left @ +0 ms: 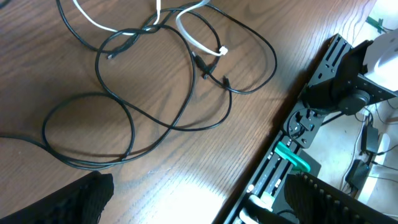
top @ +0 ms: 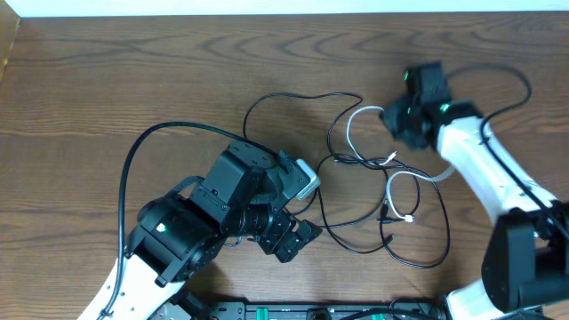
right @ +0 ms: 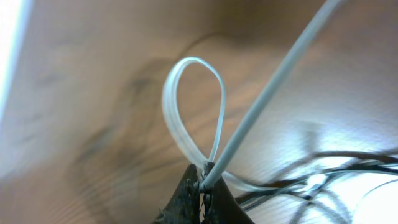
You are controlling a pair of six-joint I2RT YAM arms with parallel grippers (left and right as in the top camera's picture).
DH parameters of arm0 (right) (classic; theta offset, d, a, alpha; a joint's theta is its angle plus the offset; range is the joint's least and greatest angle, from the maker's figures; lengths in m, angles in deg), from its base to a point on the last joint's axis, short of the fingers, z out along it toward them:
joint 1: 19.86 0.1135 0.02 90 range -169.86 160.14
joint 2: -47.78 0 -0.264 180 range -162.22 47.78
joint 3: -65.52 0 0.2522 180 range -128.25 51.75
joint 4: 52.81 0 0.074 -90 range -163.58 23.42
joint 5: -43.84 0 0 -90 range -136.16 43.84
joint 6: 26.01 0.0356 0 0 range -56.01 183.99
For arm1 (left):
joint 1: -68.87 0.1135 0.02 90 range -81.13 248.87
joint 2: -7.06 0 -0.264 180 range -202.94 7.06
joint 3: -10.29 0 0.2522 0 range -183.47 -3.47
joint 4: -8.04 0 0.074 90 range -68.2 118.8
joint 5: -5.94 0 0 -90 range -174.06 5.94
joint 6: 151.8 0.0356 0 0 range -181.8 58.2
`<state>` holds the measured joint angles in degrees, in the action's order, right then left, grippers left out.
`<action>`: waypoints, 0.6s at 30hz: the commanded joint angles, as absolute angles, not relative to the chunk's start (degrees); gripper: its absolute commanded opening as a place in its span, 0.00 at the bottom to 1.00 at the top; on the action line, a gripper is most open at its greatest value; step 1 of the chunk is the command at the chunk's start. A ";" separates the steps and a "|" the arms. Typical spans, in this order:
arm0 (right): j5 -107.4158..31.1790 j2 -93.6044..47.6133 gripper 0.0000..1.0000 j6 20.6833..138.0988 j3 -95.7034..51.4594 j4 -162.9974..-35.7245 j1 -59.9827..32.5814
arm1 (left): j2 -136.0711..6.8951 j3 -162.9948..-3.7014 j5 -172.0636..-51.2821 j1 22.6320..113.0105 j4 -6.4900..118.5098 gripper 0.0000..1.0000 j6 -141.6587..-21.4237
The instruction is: Untangle cables
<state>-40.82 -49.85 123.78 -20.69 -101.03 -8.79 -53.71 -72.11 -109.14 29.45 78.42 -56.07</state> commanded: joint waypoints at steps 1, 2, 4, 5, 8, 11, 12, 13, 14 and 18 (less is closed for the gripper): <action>-33.56 -45.13 0.01 115.96 -31.77 -104.25 -9.32 | -53.71 -72.20 -108.66 29.58 78.58 0.93 -56.53; -33.08 -44.82 0.01 115.21 -34.42 -105.45 -9.32 | -53.71 -72.20 -108.66 29.58 78.58 0.93 -56.53; -32.21 -44.30 0.01 114.03 -40.03 -107.87 -9.34 | -53.71 -72.20 -108.66 29.58 78.58 0.93 -56.53; -32.03 -44.05 0.01 114.03 -42.72 -108.99 -9.34 | -53.71 -72.20 -108.66 29.58 78.58 0.93 -56.53; -32.01 -43.18 0.01 113.77 -49.56 -111.07 -9.34 | -53.71 -72.20 -108.66 29.58 78.58 0.93 -56.53; -32.03 -42.00 0.01 112.55 -56.27 -111.37 -9.34 | -53.71 -72.20 -108.63 29.58 78.58 0.94 -56.53; -32.01 -41.54 0.01 112.57 -58.72 -111.35 -9.41 | -53.71 -72.20 -108.63 29.58 78.58 0.93 -56.53; -32.03 -41.15 0.01 112.57 -60.78 -111.35 -9.41 | -53.71 -72.20 -108.63 29.58 78.58 0.93 -56.53; -32.03 -40.84 0.01 112.57 -62.87 -111.33 -9.45 | -53.71 -72.20 -108.63 29.58 78.58 0.93 -56.53; -32.07 -39.79 0.01 112.57 -71.66 -111.15 -9.45 | -53.89 -72.20 -108.63 29.58 78.58 0.93 -56.53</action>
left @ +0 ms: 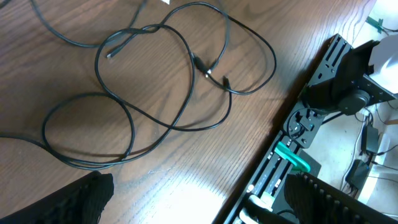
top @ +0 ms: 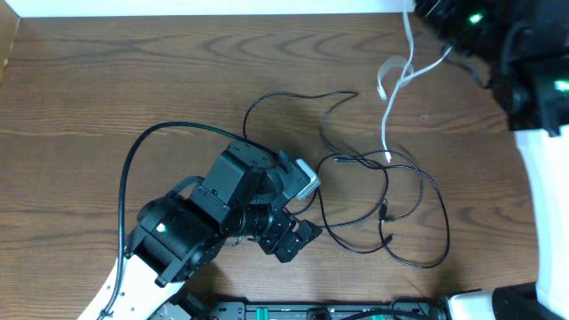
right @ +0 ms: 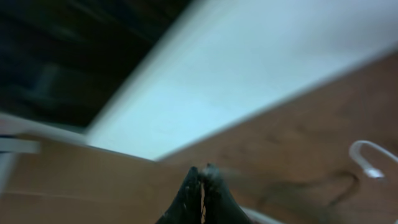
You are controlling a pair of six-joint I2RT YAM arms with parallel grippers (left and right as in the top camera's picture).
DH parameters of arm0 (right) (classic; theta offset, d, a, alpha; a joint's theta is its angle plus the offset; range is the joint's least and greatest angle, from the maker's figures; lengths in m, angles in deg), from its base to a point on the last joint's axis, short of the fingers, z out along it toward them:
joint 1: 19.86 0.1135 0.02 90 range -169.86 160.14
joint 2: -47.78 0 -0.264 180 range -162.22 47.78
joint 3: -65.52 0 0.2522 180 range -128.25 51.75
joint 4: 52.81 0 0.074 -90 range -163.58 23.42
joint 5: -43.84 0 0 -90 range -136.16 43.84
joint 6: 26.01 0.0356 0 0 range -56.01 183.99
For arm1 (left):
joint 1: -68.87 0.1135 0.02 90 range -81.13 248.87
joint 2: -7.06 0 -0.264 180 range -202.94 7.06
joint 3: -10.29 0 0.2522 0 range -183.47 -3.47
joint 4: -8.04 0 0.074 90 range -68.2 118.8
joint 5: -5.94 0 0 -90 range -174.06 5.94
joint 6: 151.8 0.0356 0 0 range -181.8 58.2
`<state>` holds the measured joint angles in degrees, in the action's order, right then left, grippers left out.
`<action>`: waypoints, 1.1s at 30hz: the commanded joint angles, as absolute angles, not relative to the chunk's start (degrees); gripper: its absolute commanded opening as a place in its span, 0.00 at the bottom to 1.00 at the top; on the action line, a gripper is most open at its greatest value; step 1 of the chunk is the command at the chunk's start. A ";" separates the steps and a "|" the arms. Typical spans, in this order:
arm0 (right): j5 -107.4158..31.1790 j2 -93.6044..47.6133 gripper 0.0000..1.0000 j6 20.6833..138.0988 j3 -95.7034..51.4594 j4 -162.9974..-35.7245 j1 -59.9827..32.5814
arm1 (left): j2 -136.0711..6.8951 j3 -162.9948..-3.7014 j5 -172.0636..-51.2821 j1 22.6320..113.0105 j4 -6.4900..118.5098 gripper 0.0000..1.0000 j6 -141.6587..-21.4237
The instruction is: Untangle cables
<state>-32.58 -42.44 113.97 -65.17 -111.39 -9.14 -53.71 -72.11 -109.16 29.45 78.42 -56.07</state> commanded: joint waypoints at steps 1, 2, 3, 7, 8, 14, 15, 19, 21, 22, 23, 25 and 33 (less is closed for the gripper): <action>-32.10 -39.66 0.01 112.57 -73.50 -111.17 -9.49 | -53.98 -72.20 -108.63 29.58 78.56 0.93 -56.53; -32.10 -39.57 0.01 112.55 -75.49 -111.17 -9.65 | -54.11 -72.20 -108.63 29.58 78.56 0.94 -56.53; -32.07 -39.53 0.01 112.57 -76.93 -111.20 -9.84 | -54.24 -72.20 -108.63 29.58 78.56 0.93 -56.53; -32.07 -39.42 0.01 112.55 -80.97 -111.92 -10.94 | -54.70 -72.20 -108.66 29.58 78.58 0.94 -56.55; -32.07 -39.40 0.01 112.55 -81.39 -112.62 -11.22 | -54.81 -72.20 -108.66 29.58 78.58 0.93 -56.53; -32.73 -39.71 0.01 109.90 -81.32 -118.78 -13.54 | -54.81 -72.20 -108.66 29.58 78.58 0.93 -56.55; -32.75 -39.77 0.01 109.14 -81.30 -120.16 -13.93 | -54.81 -72.20 -108.66 29.58 78.58 0.94 -56.55; -34.87 -41.26 0.01 102.95 -81.12 -129.62 -14.72 | -54.81 -72.20 -108.66 29.58 78.56 0.94 -56.55; -35.73 -42.50 0.01 99.63 -80.82 -134.69 -14.63 | -54.81 -72.20 -108.66 29.58 78.56 0.94 -56.55; -35.70 -43.27 0.02 98.01 -80.62 -137.18 -14.63 | -54.81 -72.20 -108.66 29.58 78.56 0.93 -56.55; -35.70 -44.27 0.02 96.18 -80.43 -139.79 -14.56 | -54.81 -72.20 -108.66 29.58 78.56 0.93 -56.55; -35.68 -46.68 0.01 92.44 -80.21 -144.31 -14.50 | -54.79 -72.20 -108.63 29.58 78.56 0.94 -56.53; -31.42 -60.43 0.98 81.53 -80.14 -154.58 -14.24 | -54.79 -72.20 -108.63 29.58 78.31 0.94 -56.53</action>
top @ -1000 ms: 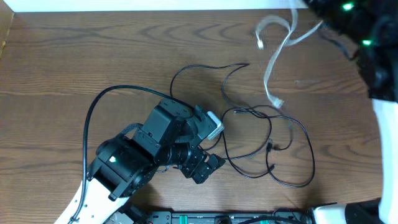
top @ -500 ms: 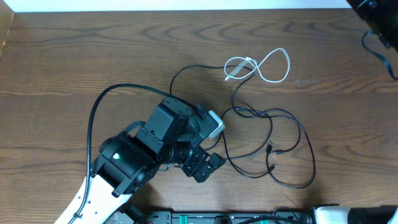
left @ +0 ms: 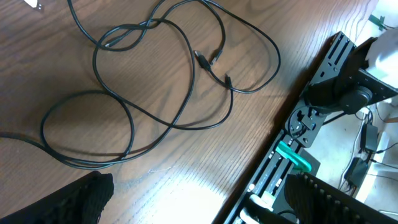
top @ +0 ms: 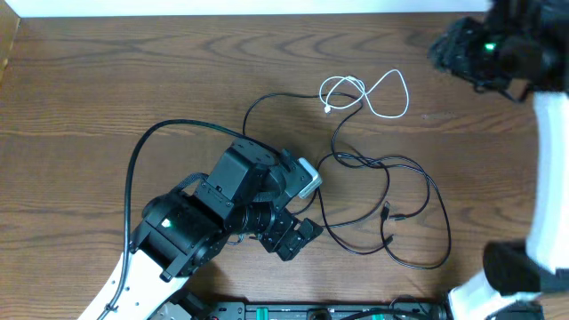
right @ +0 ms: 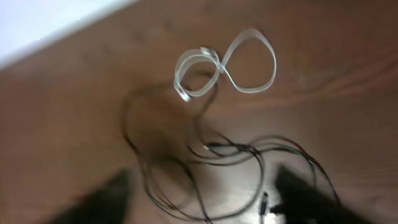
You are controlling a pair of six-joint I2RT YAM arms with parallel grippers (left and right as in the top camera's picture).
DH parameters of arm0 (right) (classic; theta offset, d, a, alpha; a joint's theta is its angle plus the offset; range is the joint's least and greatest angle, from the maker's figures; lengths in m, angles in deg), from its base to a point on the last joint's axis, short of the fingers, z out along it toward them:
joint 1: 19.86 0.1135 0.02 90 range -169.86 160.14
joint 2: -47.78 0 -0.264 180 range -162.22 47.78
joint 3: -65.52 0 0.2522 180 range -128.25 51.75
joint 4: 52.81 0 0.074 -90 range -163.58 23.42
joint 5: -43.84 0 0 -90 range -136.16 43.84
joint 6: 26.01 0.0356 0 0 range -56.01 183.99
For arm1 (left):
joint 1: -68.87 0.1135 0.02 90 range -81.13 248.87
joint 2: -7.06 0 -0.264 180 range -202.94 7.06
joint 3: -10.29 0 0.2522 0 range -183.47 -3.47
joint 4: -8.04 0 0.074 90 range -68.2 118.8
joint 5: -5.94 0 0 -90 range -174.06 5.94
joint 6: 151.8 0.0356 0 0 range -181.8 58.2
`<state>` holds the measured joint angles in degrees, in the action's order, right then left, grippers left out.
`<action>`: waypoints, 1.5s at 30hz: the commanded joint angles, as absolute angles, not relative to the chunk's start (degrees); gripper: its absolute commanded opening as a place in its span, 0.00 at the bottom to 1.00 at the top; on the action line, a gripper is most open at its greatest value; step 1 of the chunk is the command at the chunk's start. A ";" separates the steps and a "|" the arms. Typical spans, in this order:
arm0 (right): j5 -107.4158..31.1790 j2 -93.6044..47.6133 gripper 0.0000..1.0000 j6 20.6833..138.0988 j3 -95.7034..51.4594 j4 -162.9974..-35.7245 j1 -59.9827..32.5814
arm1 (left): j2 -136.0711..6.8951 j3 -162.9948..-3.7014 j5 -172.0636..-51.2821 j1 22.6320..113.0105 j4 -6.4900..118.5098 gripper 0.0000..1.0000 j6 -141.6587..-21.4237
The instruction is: Untangle cables
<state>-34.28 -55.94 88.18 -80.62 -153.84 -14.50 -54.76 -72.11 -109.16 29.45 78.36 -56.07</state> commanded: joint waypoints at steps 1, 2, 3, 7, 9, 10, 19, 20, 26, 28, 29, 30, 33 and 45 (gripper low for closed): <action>-30.54 -62.15 0.99 81.47 -80.14 -154.69 -14.02 | -54.79 -72.20 -108.63 29.58 78.31 0.94 -56.53; -29.58 -65.69 0.99 80.86 -80.14 -154.39 -13.21 | -54.79 -72.20 -108.63 29.58 78.31 0.95 -56.55; -29.41 -67.44 0.99 80.00 -80.14 -153.90 -12.66 | -54.79 -72.20 -108.63 29.58 78.31 0.95 -56.55; -29.45 -73.36 0.99 75.85 -80.14 -150.43 -10.35 | -54.79 -72.20 -108.63 29.58 78.34 0.95 -56.53; -29.45 -75.68 0.99 74.04 -80.14 -147.63 -9.34 | -54.79 -72.20 -108.63 29.58 78.34 0.95 -56.55; -29.45 -76.73 0.99 73.69 -80.14 -146.15 -8.92 | -54.79 -72.20 -108.63 29.58 78.34 0.95 -56.55; -29.28 -86.87 0.99 74.25 -80.14 -136.55 -6.11 | -54.79 -72.20 -108.63 29.58 78.36 0.96 -56.55; -29.30 -87.64 0.99 74.23 -80.14 -136.20 -6.11 | -54.79 -72.20 -108.66 29.58 78.38 0.96 -56.55; -29.76 -93.12 0.99 68.42 -80.14 -134.91 -6.15 | -54.79 -72.20 -108.74 29.58 78.42 0.96 -56.57; -31.53 -94.68 0.99 66.45 -80.14 -135.02 -6.13 | -54.79 -72.20 -108.92 29.58 78.58 0.96 -56.57; -32.99 -95.09 0.99 66.45 -80.14 -135.11 -6.13 | -54.79 -72.20 -108.92 29.58 78.71 0.96 -56.57; -34.57 -95.59 0.99 66.47 -80.14 -135.17 -6.13 | -54.79 -72.20 -108.92 29.58 78.75 0.96 -56.57; -38.98 -96.16 0.99 67.28 -80.14 -135.15 -6.15 | -54.79 -72.20 -108.94 29.58 78.77 0.96 -56.57; -47.53 -96.64 0.99 82.34 -80.12 -134.23 -6.35 | -54.79 -72.20 -109.07 29.58 78.77 0.96 -56.57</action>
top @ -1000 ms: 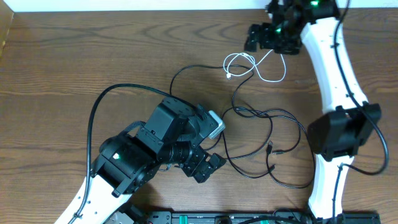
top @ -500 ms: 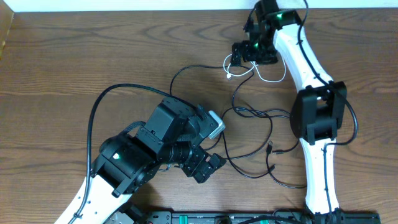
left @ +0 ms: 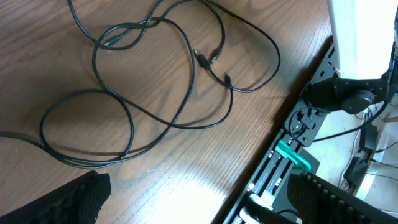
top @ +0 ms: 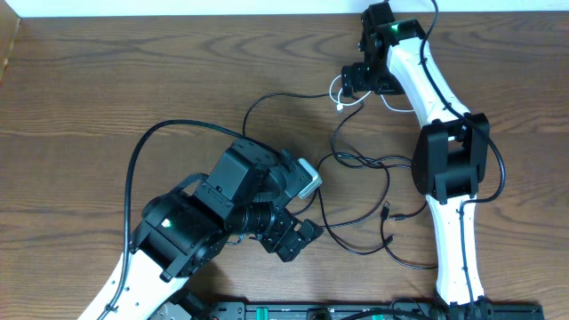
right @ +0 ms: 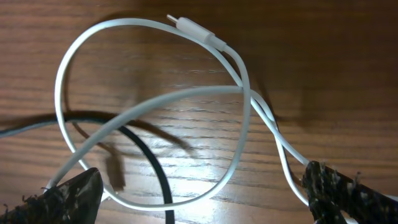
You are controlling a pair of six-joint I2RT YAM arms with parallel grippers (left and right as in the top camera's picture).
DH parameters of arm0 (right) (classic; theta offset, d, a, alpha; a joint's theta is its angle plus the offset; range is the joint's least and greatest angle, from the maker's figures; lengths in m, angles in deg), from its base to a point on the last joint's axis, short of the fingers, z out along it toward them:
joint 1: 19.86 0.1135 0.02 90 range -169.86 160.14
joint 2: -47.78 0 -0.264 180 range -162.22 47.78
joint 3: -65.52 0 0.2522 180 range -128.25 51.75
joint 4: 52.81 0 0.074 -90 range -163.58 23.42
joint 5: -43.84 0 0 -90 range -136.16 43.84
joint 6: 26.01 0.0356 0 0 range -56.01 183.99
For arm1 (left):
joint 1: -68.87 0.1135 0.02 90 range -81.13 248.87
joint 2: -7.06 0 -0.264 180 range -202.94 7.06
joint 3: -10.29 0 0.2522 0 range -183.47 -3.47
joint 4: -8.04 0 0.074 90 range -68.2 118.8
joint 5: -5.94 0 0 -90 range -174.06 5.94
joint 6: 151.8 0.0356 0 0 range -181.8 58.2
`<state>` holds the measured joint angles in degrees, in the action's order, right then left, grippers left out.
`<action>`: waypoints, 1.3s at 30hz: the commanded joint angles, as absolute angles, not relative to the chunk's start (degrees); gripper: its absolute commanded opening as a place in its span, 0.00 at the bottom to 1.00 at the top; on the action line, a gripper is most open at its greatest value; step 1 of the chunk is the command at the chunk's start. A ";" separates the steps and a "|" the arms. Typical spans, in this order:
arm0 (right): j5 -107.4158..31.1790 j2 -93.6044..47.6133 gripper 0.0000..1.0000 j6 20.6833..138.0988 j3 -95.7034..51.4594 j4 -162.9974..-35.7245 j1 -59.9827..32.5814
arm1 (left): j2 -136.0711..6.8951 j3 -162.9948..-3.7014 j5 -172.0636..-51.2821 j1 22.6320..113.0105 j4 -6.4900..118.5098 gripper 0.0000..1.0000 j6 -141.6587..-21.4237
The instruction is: Untangle cables
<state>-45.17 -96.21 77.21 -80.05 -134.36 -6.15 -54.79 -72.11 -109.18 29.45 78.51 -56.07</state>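
A white cable lies looped on the wooden table at the back centre, apart from the black cables tangled in the middle. My right gripper hangs open just above the white cable, one finger on each side of the loop and nothing held. A black cable runs under that loop. My left gripper stands open near the front. In its wrist view the black cables lie ahead of it, untouched.
A black equipment rail runs along the table's front edge, right of my left gripper. My right arm stretches over the table's right side. A thick black hose arcs from the left arm.
My right gripper was high up at the back right, away from the white cable. Now it is low and open directly over that cable's loop. The left arm has not moved.
My right gripper was shut on the white cable amid the black tangle. Then it held that cable high toward the back right, clear of the black ones. Later the white cable lay loose at the back and the gripper was open. Now the gripper hangs over it.
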 commanded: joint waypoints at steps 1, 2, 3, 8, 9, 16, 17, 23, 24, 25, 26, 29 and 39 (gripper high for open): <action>-47.51 -96.77 0.99 82.91 -80.12 -134.21 -6.32 | -54.79 -72.20 -109.07 29.58 78.77 0.96 -56.57; -47.53 -96.93 0.99 83.61 -80.12 -134.21 -6.30 | -54.79 -72.20 -109.07 29.58 78.77 0.96 -56.59; -47.51 -97.01 0.98 84.05 -80.12 -134.23 -6.32 | -54.79 -72.20 -109.07 29.58 78.77 0.96 -56.57; -47.07 -98.41 0.83 87.15 -80.12 -134.28 -6.28 | -54.79 -72.20 -109.09 29.58 78.82 0.96 -56.59; -47.05 -98.74 0.79 87.59 -80.12 -134.36 -6.26 | -54.79 -72.20 -109.09 29.58 78.80 0.96 -56.59; -43.83 -101.52 0.76 88.24 -80.12 -134.71 -6.26 | -54.79 -72.20 -109.09 29.58 78.82 0.97 -56.59; -43.33 -102.02 0.77 88.26 -80.12 -134.67 -6.26 | -54.79 -72.20 -109.09 29.58 78.82 0.96 -56.59; -41.71 -103.05 0.55 88.81 -80.12 -134.67 -6.26 | -54.79 -72.20 -109.09 29.58 79.43 0.96 -56.59; -41.50 -103.05 0.45 88.81 -80.12 -134.61 -6.26 | -54.79 -72.20 -109.09 29.58 79.65 0.96 -56.57; -41.21 -103.05 0.33 88.81 -80.12 -134.47 -6.26 | -54.79 -72.20 -109.07 29.58 79.80 0.96 -56.57; -41.01 -103.05 0.18 88.81 -80.12 -134.43 -6.26 | -54.79 -72.20 -109.09 29.58 79.89 0.96 -56.57; -39.92 -103.05 0.01 88.77 -80.12 -134.52 -6.26 | -54.79 -72.20 -109.07 29.58 79.91 0.96 -56.57; -36.56 -93.15 0.01 83.85 -80.36 -134.95 -7.46 | -54.79 -72.20 -109.07 29.58 79.89 0.96 -56.57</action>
<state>-38.02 -99.48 86.89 -80.47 -134.91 -7.02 -54.79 -72.11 -109.18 29.45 79.87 -56.07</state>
